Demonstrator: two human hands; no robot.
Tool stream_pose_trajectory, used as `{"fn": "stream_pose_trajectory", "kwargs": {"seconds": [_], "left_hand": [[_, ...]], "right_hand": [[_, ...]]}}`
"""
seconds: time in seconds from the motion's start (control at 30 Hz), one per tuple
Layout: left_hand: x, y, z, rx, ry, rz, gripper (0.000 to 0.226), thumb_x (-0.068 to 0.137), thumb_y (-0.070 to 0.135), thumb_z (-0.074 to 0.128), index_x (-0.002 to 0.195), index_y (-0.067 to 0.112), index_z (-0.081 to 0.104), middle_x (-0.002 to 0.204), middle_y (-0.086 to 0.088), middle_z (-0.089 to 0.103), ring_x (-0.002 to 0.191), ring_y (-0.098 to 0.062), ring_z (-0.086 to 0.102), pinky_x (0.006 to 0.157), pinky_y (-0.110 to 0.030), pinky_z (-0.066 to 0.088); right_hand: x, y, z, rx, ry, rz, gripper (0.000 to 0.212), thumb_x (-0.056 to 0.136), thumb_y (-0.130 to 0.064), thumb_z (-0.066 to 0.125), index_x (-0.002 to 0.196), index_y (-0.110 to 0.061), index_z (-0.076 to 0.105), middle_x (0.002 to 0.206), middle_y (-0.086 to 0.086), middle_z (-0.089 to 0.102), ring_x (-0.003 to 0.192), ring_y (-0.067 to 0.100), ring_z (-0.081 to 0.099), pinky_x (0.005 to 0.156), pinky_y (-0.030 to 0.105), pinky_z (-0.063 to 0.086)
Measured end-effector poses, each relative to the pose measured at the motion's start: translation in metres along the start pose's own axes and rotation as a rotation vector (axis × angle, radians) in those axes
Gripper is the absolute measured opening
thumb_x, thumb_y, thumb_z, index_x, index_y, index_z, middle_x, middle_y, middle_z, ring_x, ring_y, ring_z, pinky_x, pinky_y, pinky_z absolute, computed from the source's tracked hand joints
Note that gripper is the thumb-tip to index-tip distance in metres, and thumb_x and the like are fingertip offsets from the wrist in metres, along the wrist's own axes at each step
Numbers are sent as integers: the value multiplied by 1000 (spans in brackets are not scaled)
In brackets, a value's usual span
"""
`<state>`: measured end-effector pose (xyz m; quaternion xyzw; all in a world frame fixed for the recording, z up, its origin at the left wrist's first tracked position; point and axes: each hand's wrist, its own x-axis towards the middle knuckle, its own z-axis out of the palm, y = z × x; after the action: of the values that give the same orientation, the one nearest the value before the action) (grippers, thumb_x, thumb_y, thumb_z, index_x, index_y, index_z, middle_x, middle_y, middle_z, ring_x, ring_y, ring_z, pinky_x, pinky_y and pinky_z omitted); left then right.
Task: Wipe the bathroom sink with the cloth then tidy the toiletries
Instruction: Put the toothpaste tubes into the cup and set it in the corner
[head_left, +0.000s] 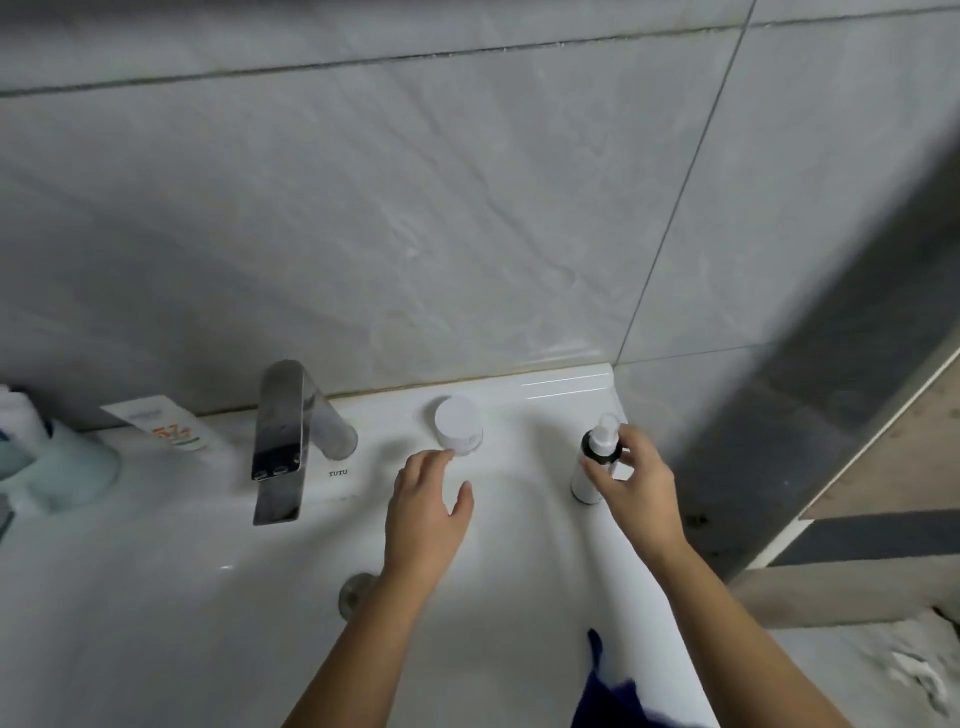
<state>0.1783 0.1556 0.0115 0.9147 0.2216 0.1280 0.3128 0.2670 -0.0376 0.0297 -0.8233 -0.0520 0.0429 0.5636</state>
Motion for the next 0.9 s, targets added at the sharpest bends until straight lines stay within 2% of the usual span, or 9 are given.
{"fn": "stream_pose_trajectory", "kwargs": {"seconds": [0.1, 0.23, 0.4, 0.53, 0.67, 0.77, 0.9], "left_hand": [[20, 0, 12, -33, -1, -94, 52, 82, 20, 65, 131, 13, 47, 129, -5, 47, 119, -24, 45, 93, -28, 37], [46, -3, 26, -90, -21, -214, 66, 83, 25, 66, 140, 18, 33, 139, -4, 36, 125, -21, 39, 96, -29, 36], [70, -6, 40, -124, -55, -236, 69, 82, 26, 67, 140, 23, 31, 135, -4, 40, 120, -23, 44, 93, -29, 37], [80, -8, 45, -120, -53, -241, 66, 80, 25, 68, 137, 24, 35, 134, -3, 44, 119, -23, 45, 92, -27, 37], [87, -11, 45, -160, -52, -217, 65, 79, 22, 69, 136, 22, 38, 132, -2, 45, 118, -19, 45, 90, -22, 35], [93, -14, 47, -191, -64, -175, 65, 78, 18, 70, 136, 22, 39, 133, -2, 44, 121, -18, 45, 91, -18, 33], [94, -17, 51, -204, -80, -165, 68, 78, 18, 70, 137, 23, 37, 135, -1, 42, 123, -18, 43, 96, -21, 34]], "right_hand": [[25, -10, 5, 24, -77, -46, 26, 79, -15, 70, 94, -32, 56, 96, -23, 58, 91, 6, 57, 69, 10, 41], [61, -17, 29, 9, -168, -109, 28, 80, -15, 70, 104, -24, 57, 99, -20, 59, 92, 6, 57, 72, 2, 38], [87, -15, 48, 54, -198, -107, 27, 80, -14, 69, 99, -28, 54, 95, -18, 59, 93, 11, 57, 77, 15, 40], [95, -13, 54, 38, -226, -104, 29, 80, -13, 69, 101, -27, 54, 93, -19, 59, 90, 9, 56, 74, 7, 40], [96, -10, 55, 34, -262, -106, 34, 79, -11, 69, 101, -32, 54, 96, -23, 57, 91, 7, 54, 75, 4, 39], [97, -10, 56, 30, -281, -106, 36, 79, -11, 69, 99, -35, 53, 98, -18, 58, 93, 8, 54, 72, -1, 36], [96, -10, 58, 31, -289, -107, 38, 79, -10, 69, 96, -39, 51, 98, -18, 58, 94, 1, 53, 73, -3, 34]]}}
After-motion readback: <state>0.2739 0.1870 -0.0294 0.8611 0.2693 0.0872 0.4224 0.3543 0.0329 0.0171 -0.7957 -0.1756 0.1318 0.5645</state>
